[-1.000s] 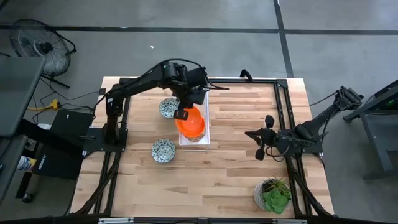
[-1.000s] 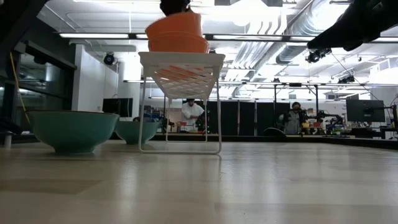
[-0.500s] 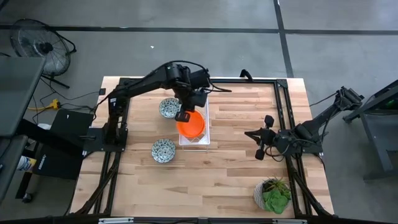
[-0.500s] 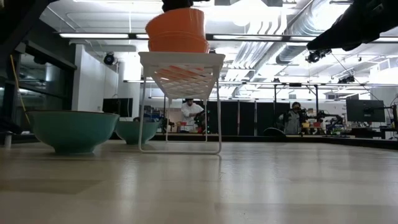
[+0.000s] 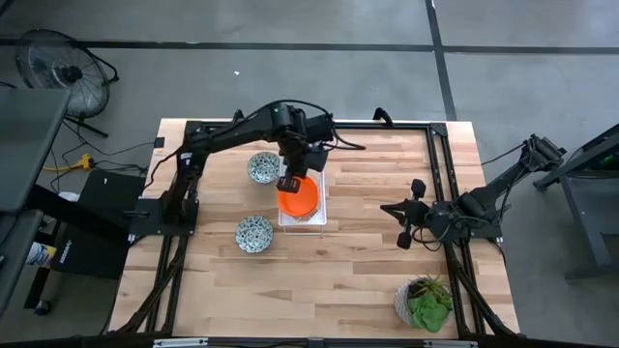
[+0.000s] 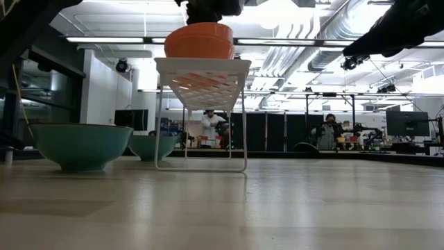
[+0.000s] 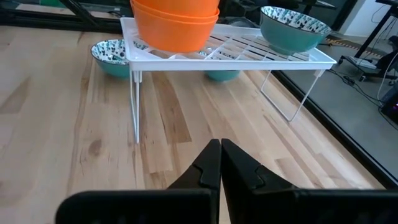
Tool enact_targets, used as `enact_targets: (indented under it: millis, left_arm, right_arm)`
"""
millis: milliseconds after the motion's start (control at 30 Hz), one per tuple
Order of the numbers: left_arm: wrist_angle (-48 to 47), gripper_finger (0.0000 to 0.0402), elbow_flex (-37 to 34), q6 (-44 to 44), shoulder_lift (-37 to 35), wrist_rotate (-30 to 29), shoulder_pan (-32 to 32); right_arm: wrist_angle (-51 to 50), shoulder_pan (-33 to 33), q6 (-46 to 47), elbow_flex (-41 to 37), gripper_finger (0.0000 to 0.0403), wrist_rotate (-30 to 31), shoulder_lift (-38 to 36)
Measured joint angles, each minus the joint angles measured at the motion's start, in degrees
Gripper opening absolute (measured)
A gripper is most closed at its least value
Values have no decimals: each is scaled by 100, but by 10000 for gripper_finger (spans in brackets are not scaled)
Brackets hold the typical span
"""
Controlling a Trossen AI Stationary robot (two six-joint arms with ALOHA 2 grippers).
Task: Pick & Place Mini bowls
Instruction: Stack the orange bowl on the orange bowls on the shelf
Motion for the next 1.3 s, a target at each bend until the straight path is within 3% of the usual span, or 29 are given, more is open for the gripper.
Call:
enact_targets:
  millis: [433,867,1300]
  left_arm:
    - [2,43,-5,88,4,-19,0]
    - [2,146,-5,415,-1,-354,0]
    - [-7,143,284,426,-400,-770,0]
  right_arm:
    - [-54,0,2,0,0,-69,2]
    - [-76,0,9,0,0,-95,2]
    - [-104,0,98,-2,0,-105,2]
